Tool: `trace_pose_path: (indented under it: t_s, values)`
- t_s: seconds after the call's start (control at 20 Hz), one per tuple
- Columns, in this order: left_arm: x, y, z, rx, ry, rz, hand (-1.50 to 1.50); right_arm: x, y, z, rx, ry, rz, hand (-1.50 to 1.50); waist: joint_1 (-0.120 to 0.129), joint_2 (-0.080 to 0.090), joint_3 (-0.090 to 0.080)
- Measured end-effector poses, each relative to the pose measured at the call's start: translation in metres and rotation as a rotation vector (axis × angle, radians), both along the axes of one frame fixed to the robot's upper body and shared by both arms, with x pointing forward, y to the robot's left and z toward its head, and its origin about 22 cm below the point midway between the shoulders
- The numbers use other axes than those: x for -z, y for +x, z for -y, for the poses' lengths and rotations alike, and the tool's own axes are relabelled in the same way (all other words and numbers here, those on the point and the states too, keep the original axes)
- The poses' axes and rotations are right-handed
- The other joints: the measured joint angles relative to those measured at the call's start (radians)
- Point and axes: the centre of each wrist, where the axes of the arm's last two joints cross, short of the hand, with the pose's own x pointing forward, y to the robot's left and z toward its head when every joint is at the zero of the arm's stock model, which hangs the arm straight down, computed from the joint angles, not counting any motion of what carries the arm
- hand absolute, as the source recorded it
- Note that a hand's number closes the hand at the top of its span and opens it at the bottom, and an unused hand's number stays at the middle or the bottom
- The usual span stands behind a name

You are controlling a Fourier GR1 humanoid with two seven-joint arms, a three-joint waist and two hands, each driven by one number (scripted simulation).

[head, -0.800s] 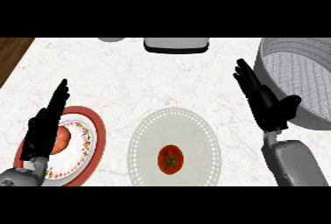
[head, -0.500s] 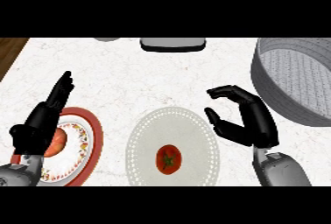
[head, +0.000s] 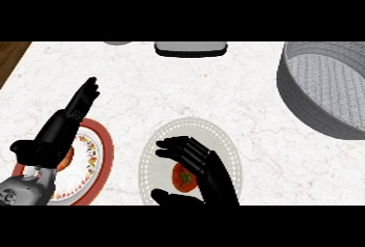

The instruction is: Pick the tomato from the placemat and place it in the basket

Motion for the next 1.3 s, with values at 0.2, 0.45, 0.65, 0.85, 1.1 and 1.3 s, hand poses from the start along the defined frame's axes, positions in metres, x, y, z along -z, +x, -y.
trace_pose_path:
  t_s: [0.2, 0.45, 0.65, 0.85, 1.1, 1.3]
  values:
    - [0.004, 0.002, -0.008, -0.009, -0.004, -0.009, 0.0, 0.01, -0.015, -0.009, 0.183, -0.109, 0.052, -1.5, -0.026, -0.006, -0.003]
    - [0.009, -0.002, -0.015, -0.031, 0.001, -0.022, 0.0, 0.003, -0.016, 0.002, 0.39, -0.272, 0.092, -1.5, -0.057, -0.019, -0.007]
    - [0.013, -0.004, -0.02, -0.039, 0.002, -0.024, 0.0, 0.005, -0.027, 0.013, 0.442, -0.506, 0.016, -1.5, -0.072, -0.021, -0.01]
    - [0.013, -0.004, -0.021, -0.038, -0.004, -0.02, 0.0, -0.011, -0.047, 0.009, 0.438, -0.677, -0.114, -1.5, -0.062, -0.018, -0.008]
    - [0.012, -0.001, -0.018, -0.023, -0.007, -0.01, 0.0, -0.031, -0.061, 0.005, 0.439, -0.909, -0.203, -1.5, -0.045, -0.011, -0.005]
    - [0.011, 0.001, -0.018, -0.012, -0.01, -0.008, 0.0, -0.038, -0.062, 0.005, 0.486, -1.038, -0.218, -1.5, -0.036, -0.009, -0.002]
